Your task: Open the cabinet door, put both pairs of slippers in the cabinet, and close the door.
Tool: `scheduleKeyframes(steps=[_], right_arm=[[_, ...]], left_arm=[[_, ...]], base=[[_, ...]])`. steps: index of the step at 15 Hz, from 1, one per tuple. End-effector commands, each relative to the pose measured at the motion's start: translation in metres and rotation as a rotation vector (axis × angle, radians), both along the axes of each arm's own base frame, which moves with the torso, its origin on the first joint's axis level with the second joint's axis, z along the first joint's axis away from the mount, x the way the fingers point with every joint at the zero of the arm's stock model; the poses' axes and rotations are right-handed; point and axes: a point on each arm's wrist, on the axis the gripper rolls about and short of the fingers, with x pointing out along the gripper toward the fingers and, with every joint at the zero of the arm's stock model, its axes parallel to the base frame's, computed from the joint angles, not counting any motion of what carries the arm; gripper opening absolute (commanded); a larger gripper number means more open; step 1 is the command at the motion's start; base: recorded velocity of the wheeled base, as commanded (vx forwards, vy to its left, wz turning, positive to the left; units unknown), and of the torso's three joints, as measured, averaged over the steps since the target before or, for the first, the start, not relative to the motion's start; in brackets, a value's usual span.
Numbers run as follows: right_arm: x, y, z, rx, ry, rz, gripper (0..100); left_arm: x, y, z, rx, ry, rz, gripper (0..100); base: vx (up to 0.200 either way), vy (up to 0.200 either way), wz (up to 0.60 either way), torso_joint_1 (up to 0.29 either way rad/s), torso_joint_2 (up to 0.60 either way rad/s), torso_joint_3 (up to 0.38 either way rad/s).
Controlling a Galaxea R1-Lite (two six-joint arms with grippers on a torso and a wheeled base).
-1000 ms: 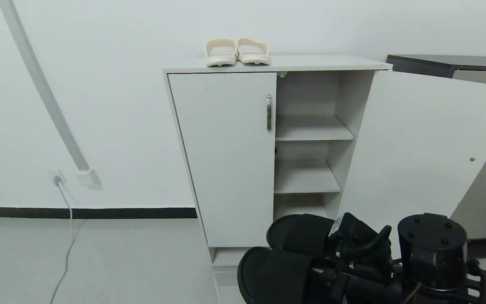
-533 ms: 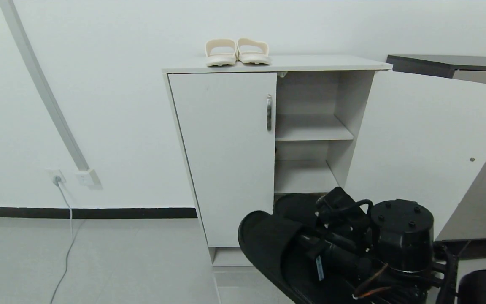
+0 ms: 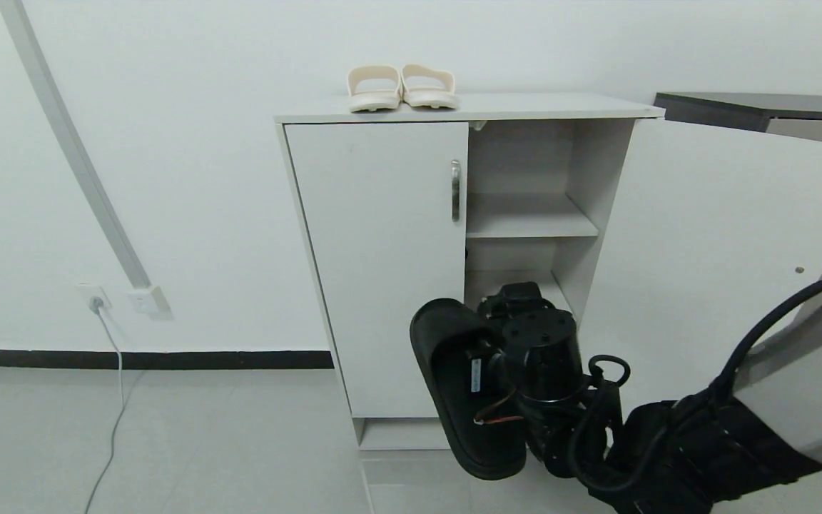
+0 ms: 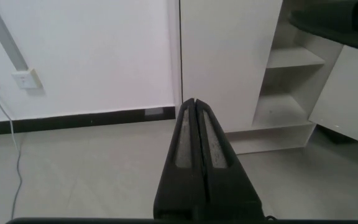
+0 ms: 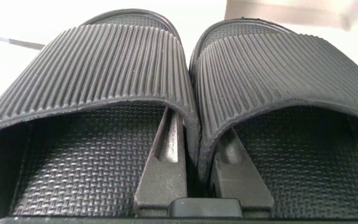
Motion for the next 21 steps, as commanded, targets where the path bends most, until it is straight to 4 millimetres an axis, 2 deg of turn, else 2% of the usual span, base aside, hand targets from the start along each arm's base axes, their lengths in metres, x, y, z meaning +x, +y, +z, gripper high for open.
scheduleKeyframes(steps=[1,3,5,14,21], right_arm=[[0.010,0.021,-0.019,-0.004,0.014,-0.073,0],[0.018,0.029,-0.028,-0.015,0.008,-0.149,0],[0.025,0.028,-0.034,-0.025,0.007,-0.187,0],[0.041,0.019,-0.055,-0.068,0.032,-0.234,0],[0.053,0.011,-0.063,-0.080,0.042,-0.266,0]], left_arm=[[0.000,0.000,0.000,0.000,0.004,0.001,0],[0.000,0.000,0.000,0.000,0.002,0.000,0],[0.000,0.000,0.000,-0.002,0.002,0.000,0],[0.000,0.000,0.000,-0.007,0.002,0.000,0],[0.000,0.000,0.000,-0.008,0.004,0.000,0]], base=[[0.000,0.000,0.00,0.000,0.00,0.000],[0.000,0.000,0.00,0.000,0.00,0.000],[0.000,0.000,0.00,0.000,0.00,0.000],[0.000,-0.200,0.00,0.003,0.00,0.002],[0.000,0.000,0.00,0.000,0.00,0.000]])
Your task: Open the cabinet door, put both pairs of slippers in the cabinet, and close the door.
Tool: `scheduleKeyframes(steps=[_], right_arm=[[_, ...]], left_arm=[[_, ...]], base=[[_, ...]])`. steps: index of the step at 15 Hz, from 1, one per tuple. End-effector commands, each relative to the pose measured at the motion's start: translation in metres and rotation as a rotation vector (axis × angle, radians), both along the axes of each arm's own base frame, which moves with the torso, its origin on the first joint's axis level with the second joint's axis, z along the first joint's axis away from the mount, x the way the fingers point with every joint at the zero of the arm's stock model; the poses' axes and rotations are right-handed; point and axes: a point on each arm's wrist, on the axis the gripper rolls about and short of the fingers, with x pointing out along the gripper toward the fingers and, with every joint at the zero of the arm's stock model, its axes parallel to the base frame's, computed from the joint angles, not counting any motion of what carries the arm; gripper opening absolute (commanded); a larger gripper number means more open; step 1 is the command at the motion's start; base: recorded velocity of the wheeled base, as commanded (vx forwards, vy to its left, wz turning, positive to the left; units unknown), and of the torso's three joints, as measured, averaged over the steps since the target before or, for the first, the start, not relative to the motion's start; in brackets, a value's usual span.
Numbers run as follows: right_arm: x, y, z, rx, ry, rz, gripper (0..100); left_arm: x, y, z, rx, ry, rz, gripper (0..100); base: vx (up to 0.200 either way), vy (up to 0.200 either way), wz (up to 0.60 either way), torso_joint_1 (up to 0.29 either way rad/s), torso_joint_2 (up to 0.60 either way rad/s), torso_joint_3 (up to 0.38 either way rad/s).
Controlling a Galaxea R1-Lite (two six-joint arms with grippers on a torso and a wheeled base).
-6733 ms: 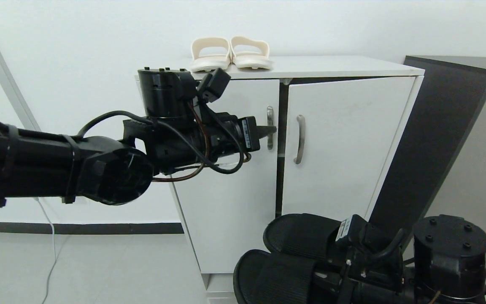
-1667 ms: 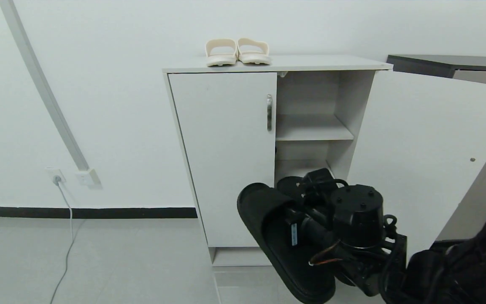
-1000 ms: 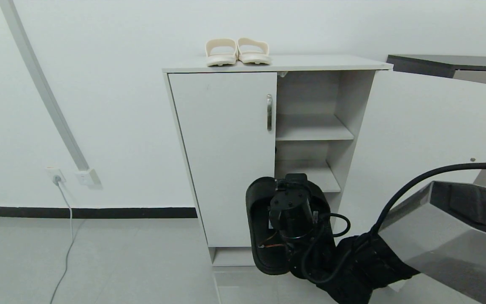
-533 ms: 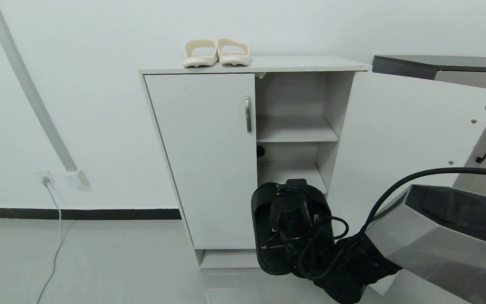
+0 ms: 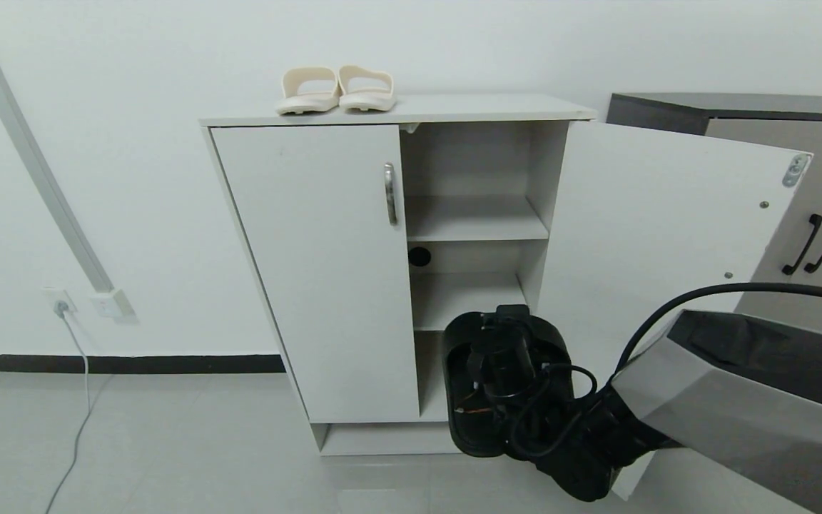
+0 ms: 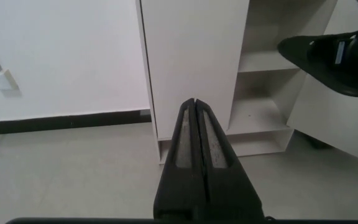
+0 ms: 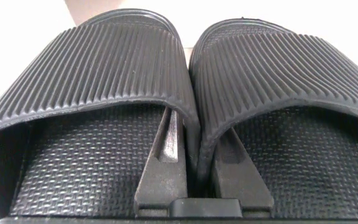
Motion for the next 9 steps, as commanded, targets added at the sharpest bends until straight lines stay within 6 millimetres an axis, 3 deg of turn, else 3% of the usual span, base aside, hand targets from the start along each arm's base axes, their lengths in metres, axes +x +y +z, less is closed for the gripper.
scheduleKeyframes(steps=[1,9], right_arm=[[0.0006,0.0015,-0.0044,-0.006,0.006,0.002,0],[0.0051,0.0024,-0.0142,-0.015,0.016,-0.003,0]], left_arm=[[0.0001,0.0000,0.0001,0.000,0.002,0.000,0],[0.0001,0.0000,0.0001,0.002,0.001,0.000,0]], base=[[0.000,0.000,0.00,0.000,0.00,0.000],[0.000,0.000,0.00,0.000,0.00,0.000]])
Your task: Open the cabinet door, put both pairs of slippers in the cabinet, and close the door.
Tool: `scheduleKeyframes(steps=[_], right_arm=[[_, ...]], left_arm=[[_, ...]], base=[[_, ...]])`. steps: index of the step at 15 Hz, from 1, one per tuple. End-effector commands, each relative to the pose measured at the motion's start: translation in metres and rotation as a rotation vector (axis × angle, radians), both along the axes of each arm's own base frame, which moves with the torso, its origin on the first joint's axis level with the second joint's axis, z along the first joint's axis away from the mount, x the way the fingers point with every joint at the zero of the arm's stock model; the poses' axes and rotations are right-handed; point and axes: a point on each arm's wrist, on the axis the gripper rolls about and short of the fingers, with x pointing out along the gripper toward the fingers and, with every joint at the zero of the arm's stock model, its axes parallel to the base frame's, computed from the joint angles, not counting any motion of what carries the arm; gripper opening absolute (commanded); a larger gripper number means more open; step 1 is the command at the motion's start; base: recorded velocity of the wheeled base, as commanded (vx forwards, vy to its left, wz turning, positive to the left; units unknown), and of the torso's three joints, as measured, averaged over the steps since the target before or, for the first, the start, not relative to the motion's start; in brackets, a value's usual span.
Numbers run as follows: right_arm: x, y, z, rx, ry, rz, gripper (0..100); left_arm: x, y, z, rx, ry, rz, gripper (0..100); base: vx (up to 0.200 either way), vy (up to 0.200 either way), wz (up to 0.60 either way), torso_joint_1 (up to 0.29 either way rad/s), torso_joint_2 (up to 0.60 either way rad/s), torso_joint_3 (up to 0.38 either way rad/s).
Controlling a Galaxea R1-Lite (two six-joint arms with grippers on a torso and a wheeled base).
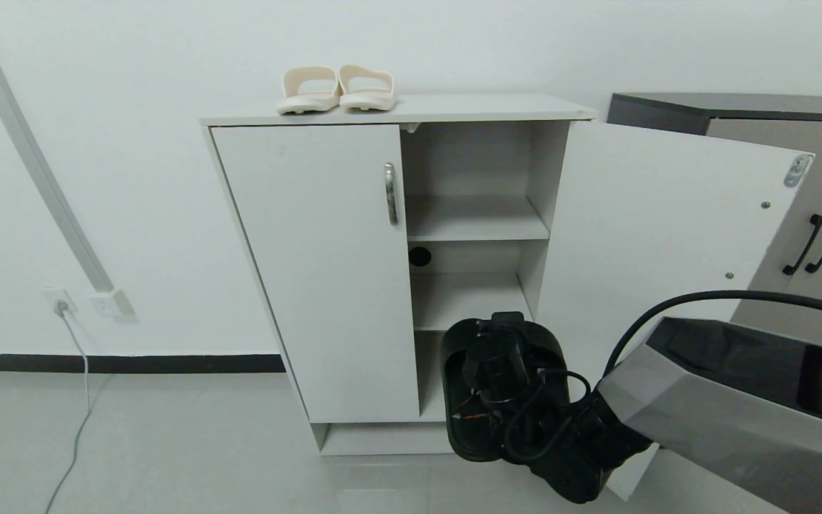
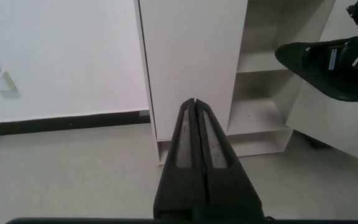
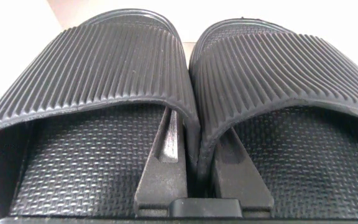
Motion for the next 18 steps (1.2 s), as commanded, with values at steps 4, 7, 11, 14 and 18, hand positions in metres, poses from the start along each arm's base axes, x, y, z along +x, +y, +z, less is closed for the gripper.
scheduleKeyframes(steps=[4,7,11,14,18], right_arm=[[0.001,0.002,-0.001,-0.004,-0.002,0.003,0],[0.010,0.007,-0.012,-0.010,-0.001,-0.001,0],[0.016,0.006,-0.016,-0.002,-0.008,-0.012,0],[0.016,0.006,-0.013,0.013,-0.024,-0.012,0],[0.022,0.005,-0.002,0.030,-0.058,-0.018,0]], left_arm=[[0.000,0.000,0.000,0.002,0.002,0.001,0],[0.000,0.000,0.000,0.002,0.002,0.002,0],[0.000,0.000,0.000,0.002,0.002,0.001,0],[0.000,0.000,0.000,0.004,0.003,-0.001,0],[0.000,0.000,0.000,0.004,0.003,0.002,0]], base=[[0.000,0.000,0.00,0.000,0.00,0.000],[0.000,0.000,0.00,0.002,0.00,-0.137],[0.000,0.000,0.00,-0.002,0.00,-0.188],[0.000,0.000,0.00,0.004,0.00,-0.196],[0.000,0.000,0.00,0.002,0.00,-0.190]])
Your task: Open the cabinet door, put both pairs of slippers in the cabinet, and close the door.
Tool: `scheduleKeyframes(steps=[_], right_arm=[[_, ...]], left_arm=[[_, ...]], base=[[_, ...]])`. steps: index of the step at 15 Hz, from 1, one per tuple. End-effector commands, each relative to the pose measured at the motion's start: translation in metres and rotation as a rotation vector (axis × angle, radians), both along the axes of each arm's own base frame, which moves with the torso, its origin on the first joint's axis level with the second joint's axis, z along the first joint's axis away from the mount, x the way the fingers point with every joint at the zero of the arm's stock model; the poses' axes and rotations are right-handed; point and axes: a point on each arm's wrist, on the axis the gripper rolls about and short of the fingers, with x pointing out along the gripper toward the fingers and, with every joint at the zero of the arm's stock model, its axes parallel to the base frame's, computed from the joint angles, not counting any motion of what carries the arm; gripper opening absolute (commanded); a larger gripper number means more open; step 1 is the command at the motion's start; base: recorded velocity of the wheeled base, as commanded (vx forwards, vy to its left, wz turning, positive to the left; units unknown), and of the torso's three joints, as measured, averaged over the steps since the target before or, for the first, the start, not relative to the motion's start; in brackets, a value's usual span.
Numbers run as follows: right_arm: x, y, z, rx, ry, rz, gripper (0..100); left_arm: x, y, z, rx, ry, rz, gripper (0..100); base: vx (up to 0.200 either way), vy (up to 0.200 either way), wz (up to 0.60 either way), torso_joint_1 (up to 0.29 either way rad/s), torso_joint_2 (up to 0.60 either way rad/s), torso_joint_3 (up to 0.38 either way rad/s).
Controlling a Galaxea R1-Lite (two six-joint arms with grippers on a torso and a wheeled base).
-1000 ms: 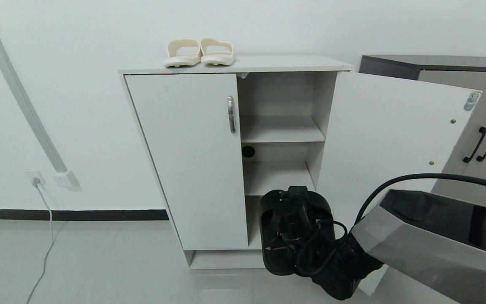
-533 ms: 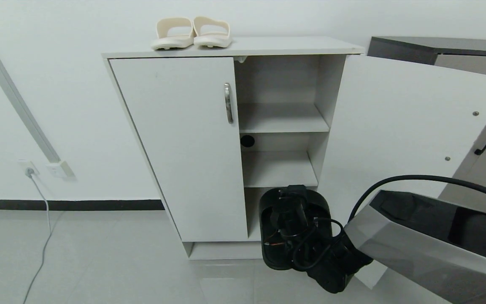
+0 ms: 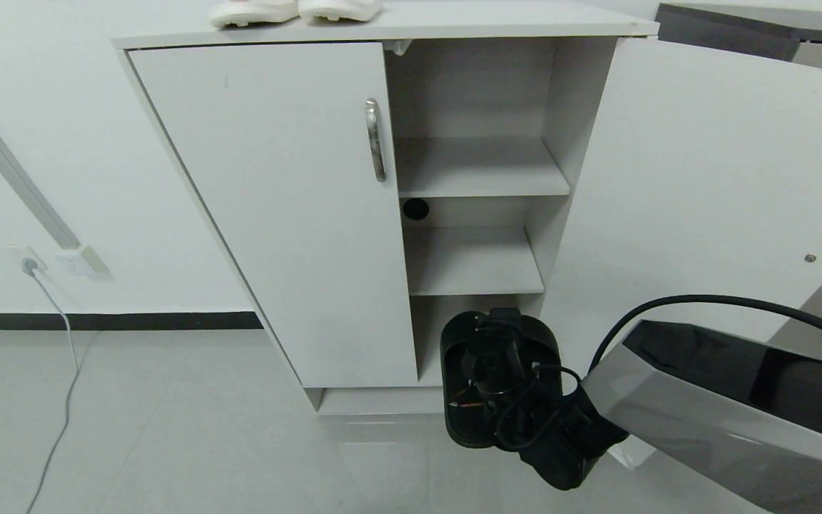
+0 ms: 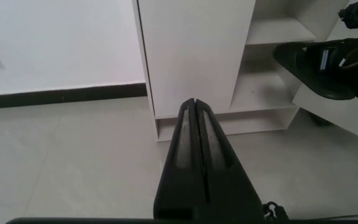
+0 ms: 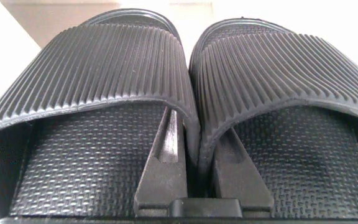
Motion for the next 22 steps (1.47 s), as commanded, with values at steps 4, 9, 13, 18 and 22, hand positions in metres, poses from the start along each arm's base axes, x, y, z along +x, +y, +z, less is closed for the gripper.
scheduleKeyframes(steps=[4,9,13,18,22], right_arm=[[0.007,0.001,-0.004,-0.023,-0.140,0.018,0],[0.013,-0.002,-0.010,-0.053,-0.239,0.017,0],[0.014,-0.003,-0.010,-0.051,-0.242,0.013,0],[0.015,-0.003,-0.008,-0.050,-0.245,0.012,0],[0.015,-0.003,-0.008,-0.049,-0.246,0.011,0]], left_arm=[[0.000,0.000,0.000,0.000,0.002,0.001,0],[0.000,0.000,0.000,-0.002,0.001,0.001,0],[0.000,0.000,0.000,-0.005,0.002,0.001,0],[0.000,0.000,0.000,-0.005,0.001,-0.001,0],[0.000,0.000,0.000,-0.005,0.001,0.001,0]], base=[[0.000,0.000,0.00,0.002,0.00,-0.153],[0.000,0.000,0.00,0.000,0.00,0.000],[0.050,0.000,0.00,0.002,0.00,0.001],[0.200,0.000,0.00,0.001,0.00,0.001],[0.200,0.000,0.00,0.002,0.00,0.001]])
